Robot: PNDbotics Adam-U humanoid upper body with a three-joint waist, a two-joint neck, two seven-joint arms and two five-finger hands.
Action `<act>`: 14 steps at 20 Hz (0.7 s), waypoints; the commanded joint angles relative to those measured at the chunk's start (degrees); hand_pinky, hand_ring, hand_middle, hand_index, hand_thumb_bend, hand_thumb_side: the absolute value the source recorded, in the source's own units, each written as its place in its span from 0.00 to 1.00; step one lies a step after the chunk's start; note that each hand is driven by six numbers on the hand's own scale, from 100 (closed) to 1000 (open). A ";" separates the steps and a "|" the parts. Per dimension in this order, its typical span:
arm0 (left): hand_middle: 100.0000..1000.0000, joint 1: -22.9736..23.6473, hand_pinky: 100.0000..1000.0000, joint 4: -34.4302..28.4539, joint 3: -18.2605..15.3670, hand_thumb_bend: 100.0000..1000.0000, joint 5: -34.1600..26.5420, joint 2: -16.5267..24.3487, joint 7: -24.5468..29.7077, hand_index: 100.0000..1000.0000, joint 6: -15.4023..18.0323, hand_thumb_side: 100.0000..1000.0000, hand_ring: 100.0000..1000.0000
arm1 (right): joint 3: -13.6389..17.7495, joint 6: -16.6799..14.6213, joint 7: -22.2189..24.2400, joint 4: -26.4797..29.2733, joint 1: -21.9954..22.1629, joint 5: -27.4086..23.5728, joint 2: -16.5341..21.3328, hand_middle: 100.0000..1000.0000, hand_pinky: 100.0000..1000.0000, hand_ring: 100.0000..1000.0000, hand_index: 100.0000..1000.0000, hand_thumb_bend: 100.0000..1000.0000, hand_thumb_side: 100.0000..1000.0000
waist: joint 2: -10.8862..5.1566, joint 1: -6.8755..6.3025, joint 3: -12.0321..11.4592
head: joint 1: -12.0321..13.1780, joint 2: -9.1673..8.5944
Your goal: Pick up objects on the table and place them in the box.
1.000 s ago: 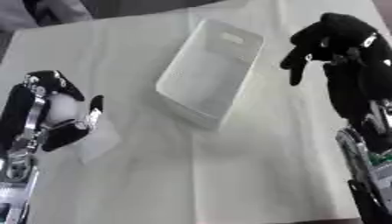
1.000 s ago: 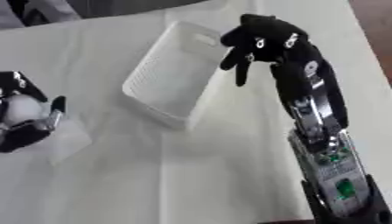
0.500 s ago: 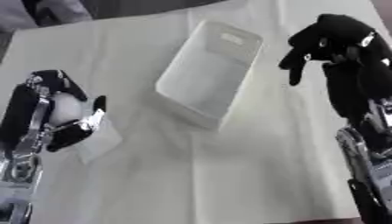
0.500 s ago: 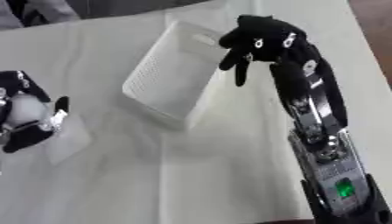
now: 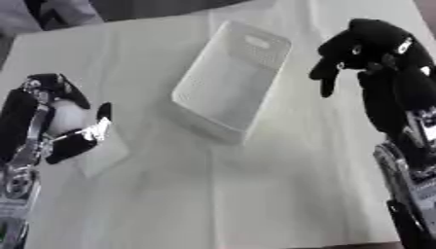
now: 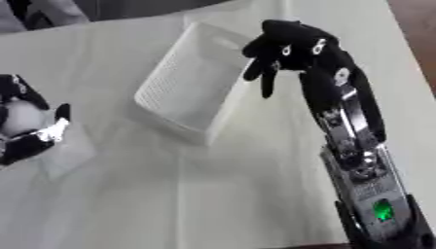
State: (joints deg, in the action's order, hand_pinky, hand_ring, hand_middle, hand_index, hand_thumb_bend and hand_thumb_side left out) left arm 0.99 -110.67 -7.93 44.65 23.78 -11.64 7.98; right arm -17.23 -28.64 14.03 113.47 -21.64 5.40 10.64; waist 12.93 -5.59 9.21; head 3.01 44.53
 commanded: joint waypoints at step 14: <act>0.00 -1.42 0.00 1.51 -3.01 0.00 -14.46 9.60 -2.90 0.08 -1.15 0.00 0.00 | -0.05 0.13 0.51 -0.31 0.82 0.87 -0.09 0.62 0.20 0.48 0.87 0.00 1.00 | -1.81 -0.67 -0.51 | -0.85 -0.41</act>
State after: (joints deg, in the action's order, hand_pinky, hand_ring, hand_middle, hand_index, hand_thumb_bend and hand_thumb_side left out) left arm -0.01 -108.93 -9.87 31.60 31.09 -14.13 6.77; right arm -17.26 -28.43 14.37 112.66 -20.63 6.07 10.64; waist 12.08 -6.30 8.76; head 2.86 44.53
